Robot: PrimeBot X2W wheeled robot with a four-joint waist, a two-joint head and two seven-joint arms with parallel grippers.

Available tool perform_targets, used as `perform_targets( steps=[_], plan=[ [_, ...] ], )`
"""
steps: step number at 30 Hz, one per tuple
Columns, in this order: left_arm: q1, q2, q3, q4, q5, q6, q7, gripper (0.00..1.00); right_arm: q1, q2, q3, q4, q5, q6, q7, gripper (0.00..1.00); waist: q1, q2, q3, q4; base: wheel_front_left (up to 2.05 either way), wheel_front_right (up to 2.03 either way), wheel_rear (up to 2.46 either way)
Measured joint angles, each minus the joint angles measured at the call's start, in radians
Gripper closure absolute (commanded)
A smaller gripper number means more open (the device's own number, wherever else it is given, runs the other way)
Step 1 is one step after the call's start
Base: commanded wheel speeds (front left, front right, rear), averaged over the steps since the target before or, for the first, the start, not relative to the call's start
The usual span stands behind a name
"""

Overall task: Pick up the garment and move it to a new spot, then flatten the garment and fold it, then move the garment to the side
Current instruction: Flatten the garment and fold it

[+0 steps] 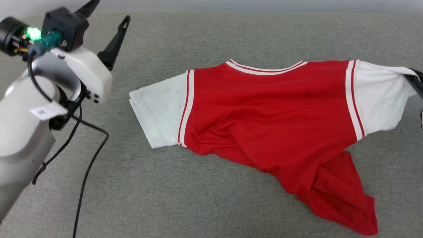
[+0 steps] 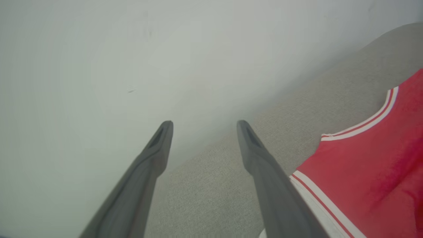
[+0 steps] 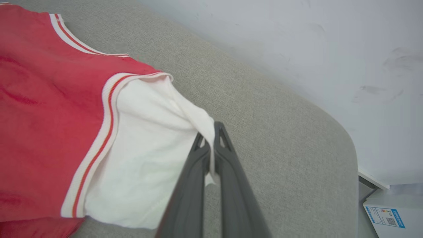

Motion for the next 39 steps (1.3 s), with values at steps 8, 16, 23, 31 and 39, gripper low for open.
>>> perform_targets(
  steps=[8,16,23,31,39],
  plan=[
    [-0.096,0.0,-0.056,0.082,-0.141,-0.1,0.358,0.0,0.061,0.034,-0.072,-0.073,-0.042,0.0,0.035,1.0,0.0,0.0,0.018,-0.032,0.0,0.0,0.0],
    [-0.133,0.006,-0.14,0.124,-0.268,-0.121,0.646,0.0,0.081,0.063,-0.105,-0.124,-0.059,0.0,0.065,1.0,0.0,0.0,0.05,-0.06,0.0,0.0,0.0],
    [-0.133,0.038,-0.231,0.132,-0.324,-0.122,0.742,0.0,0.08,0.081,-0.111,-0.152,-0.067,0.0,0.074,1.0,0.0,0.0,0.097,-0.084,0.0,0.0,0.0],
    [-0.14,0.066,-0.314,0.171,-0.341,-0.122,0.76,0.0,0.057,0.093,-0.095,-0.167,-0.068,0.0,0.075,1.0,0.0,0.0,0.148,-0.106,0.0,0.0,0.0],
    [-0.159,0.068,-0.377,0.145,-0.4,-0.121,0.754,1.0,0.043,0.093,-0.084,-0.158,-0.067,0.0,0.069,1.0,0.0,0.0,0.156,-0.103,0.0,0.0,0.0]
  ],
)
